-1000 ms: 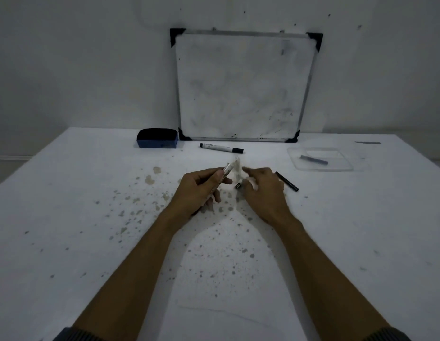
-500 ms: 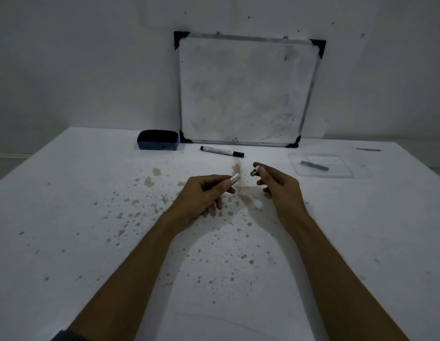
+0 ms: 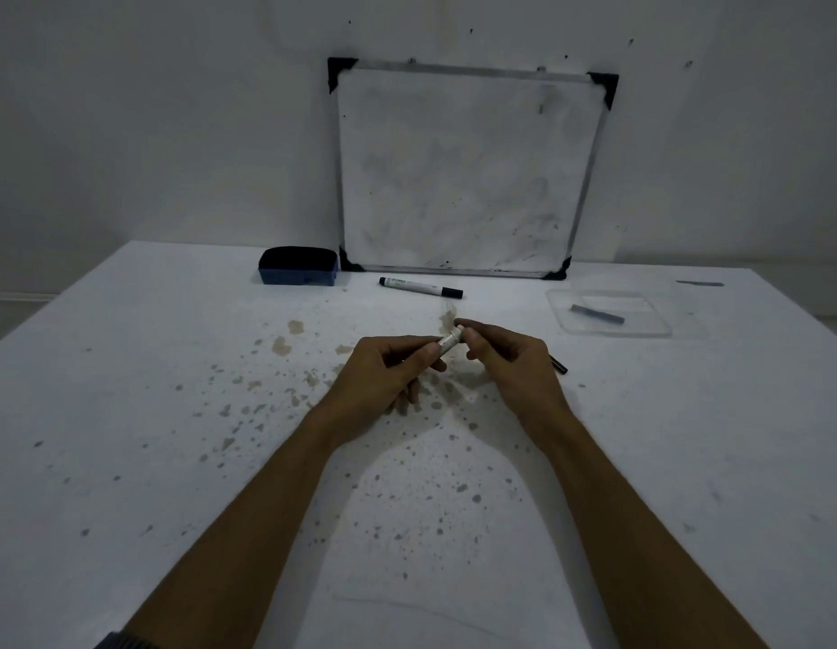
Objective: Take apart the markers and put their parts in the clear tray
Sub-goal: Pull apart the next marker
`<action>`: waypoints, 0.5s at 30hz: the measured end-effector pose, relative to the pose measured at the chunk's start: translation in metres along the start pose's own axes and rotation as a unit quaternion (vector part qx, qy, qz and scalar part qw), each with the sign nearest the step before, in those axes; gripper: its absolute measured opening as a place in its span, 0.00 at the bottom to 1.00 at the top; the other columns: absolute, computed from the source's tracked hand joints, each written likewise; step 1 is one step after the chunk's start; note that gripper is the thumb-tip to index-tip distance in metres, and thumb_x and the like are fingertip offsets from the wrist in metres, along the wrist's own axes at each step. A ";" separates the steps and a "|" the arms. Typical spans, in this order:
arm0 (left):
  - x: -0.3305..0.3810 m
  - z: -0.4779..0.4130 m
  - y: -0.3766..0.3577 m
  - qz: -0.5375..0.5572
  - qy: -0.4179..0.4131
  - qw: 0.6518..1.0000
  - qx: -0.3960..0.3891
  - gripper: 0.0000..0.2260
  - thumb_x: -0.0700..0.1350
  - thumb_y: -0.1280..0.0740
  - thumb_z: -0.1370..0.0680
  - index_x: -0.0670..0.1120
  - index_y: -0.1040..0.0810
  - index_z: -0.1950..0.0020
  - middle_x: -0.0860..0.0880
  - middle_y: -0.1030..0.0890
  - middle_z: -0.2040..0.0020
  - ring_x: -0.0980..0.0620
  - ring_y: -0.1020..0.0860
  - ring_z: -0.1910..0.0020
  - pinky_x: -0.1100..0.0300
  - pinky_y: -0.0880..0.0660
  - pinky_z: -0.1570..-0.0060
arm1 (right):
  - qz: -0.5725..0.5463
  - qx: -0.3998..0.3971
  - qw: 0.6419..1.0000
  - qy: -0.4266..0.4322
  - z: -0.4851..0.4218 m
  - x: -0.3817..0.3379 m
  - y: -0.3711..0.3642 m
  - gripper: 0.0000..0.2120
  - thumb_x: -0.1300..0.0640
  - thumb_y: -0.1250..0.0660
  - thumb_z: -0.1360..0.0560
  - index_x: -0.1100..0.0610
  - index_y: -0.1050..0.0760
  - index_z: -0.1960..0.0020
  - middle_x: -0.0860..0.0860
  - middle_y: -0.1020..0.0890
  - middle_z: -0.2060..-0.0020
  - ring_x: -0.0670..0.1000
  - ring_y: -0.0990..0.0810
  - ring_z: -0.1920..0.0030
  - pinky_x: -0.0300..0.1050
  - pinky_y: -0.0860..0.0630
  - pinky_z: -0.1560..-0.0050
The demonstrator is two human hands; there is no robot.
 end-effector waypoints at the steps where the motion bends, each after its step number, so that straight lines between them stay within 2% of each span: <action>1: -0.002 0.000 0.000 0.004 0.003 1.000 -0.001 0.11 0.50 0.32 0.18 0.46 0.13 0.43 0.53 0.17 0.69 0.55 0.25 0.75 0.62 0.29 0.76 | -0.002 0.002 1.000 0.000 0.000 0.000 0.001 0.10 0.52 0.30 0.21 0.50 0.16 0.40 0.43 0.12 0.53 0.37 0.16 0.54 0.28 0.24 0.54; 3: -0.005 0.000 0.001 0.016 0.008 1.000 -0.008 0.12 0.50 0.32 0.17 0.45 0.12 0.49 0.53 0.22 0.75 0.53 0.29 0.76 0.61 0.31 0.76 | -0.013 -0.001 1.000 -0.008 0.001 0.002 0.001 0.11 0.51 0.29 0.21 0.52 0.15 0.40 0.45 0.11 0.54 0.40 0.15 0.55 0.32 0.23 0.55; 5: -0.007 0.000 0.001 0.020 0.006 1.000 -0.013 0.13 0.51 0.33 0.17 0.45 0.13 0.51 0.52 0.25 0.76 0.50 0.32 0.76 0.60 0.34 0.75 | -0.027 -0.015 0.999 -0.020 0.002 0.005 -0.001 0.11 0.51 0.30 0.21 0.53 0.15 0.40 0.46 0.11 0.55 0.40 0.15 0.56 0.34 0.21 0.54; 7: -0.007 -0.001 0.001 0.025 -0.002 0.999 -0.020 0.14 0.51 0.33 0.17 0.44 0.13 0.53 0.49 0.28 0.75 0.46 0.35 0.75 0.58 0.36 0.75 | -0.032 -0.029 0.999 -0.021 0.002 0.006 -0.003 0.12 0.51 0.30 0.21 0.54 0.16 0.40 0.48 0.11 0.53 0.42 0.14 0.53 0.37 0.20 0.51; 10: -0.007 -0.001 0.001 0.030 -0.016 0.999 -0.026 0.15 0.52 0.33 0.17 0.43 0.13 0.54 0.47 0.28 0.75 0.45 0.35 0.74 0.57 0.36 0.74 | -0.033 -0.040 0.999 -0.015 0.002 0.005 -0.006 0.13 0.52 0.30 0.21 0.55 0.16 0.39 0.49 0.12 0.49 0.48 0.13 0.47 0.41 0.18 0.44; 15: -0.005 0.000 0.001 0.031 -0.026 0.999 -0.031 0.15 0.52 0.33 0.17 0.44 0.13 0.53 0.46 0.28 0.74 0.45 0.36 0.74 0.55 0.36 0.73 | -0.040 -0.057 0.997 -0.018 0.003 0.001 -0.007 0.13 0.53 0.29 0.21 0.56 0.17 0.39 0.49 0.12 0.47 0.49 0.14 0.46 0.40 0.19 0.42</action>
Point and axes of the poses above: each hand's wrist, its own z-axis away from the middle knuckle, its own y-axis out of the back of the hand, x = y × z, the point moved 8 cm from there along -z, towards the middle knuckle
